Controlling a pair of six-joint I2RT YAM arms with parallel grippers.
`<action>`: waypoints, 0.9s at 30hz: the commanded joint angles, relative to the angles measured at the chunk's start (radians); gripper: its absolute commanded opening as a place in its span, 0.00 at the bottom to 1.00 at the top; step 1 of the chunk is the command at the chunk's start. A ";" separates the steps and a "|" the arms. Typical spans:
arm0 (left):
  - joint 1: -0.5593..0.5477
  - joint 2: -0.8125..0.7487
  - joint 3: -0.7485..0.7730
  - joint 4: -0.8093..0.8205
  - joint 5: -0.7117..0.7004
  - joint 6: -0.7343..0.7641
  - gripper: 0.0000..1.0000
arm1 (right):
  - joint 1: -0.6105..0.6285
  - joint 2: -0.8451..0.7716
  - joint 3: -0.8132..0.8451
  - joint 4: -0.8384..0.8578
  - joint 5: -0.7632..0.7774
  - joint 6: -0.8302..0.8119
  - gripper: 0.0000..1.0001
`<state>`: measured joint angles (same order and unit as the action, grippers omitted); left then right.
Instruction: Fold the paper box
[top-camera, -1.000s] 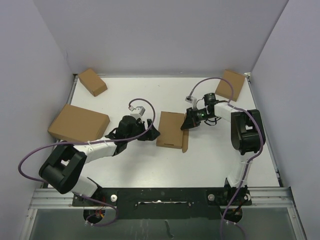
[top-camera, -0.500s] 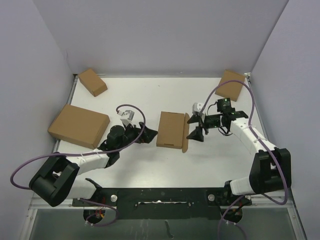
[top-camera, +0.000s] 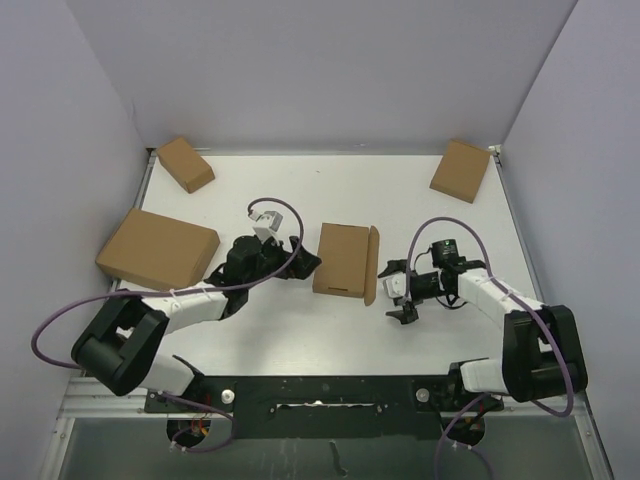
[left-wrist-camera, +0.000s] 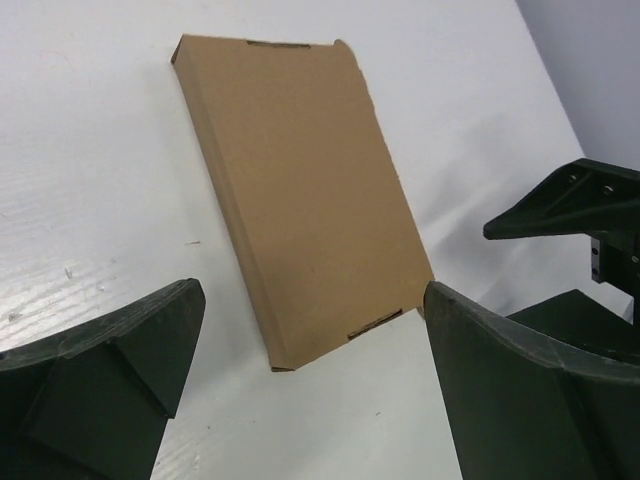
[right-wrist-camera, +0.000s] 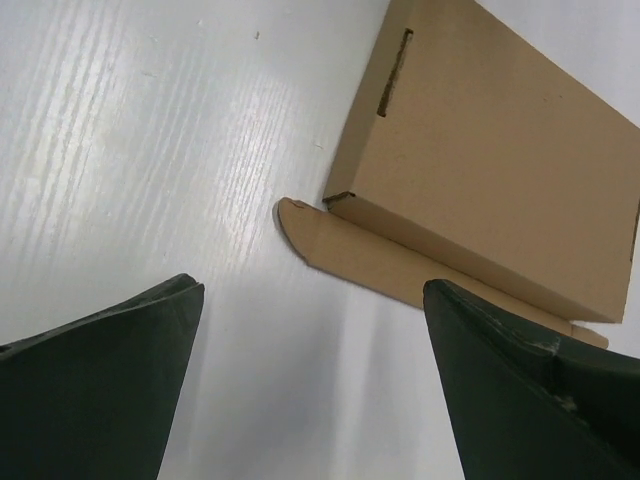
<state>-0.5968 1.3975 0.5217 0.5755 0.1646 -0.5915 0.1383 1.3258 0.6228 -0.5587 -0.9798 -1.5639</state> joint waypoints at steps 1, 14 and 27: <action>-0.007 0.078 0.073 -0.054 0.009 0.037 0.91 | 0.084 -0.006 -0.030 0.211 0.096 0.023 0.95; -0.008 0.238 0.185 -0.152 -0.017 0.089 0.91 | 0.185 0.072 -0.038 0.299 0.235 0.041 0.73; -0.007 0.298 0.197 -0.144 -0.031 0.087 0.90 | 0.232 0.099 -0.045 0.333 0.261 0.050 0.59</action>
<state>-0.6018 1.6634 0.6704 0.4034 0.1421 -0.5179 0.3534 1.4101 0.5884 -0.2726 -0.7216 -1.5127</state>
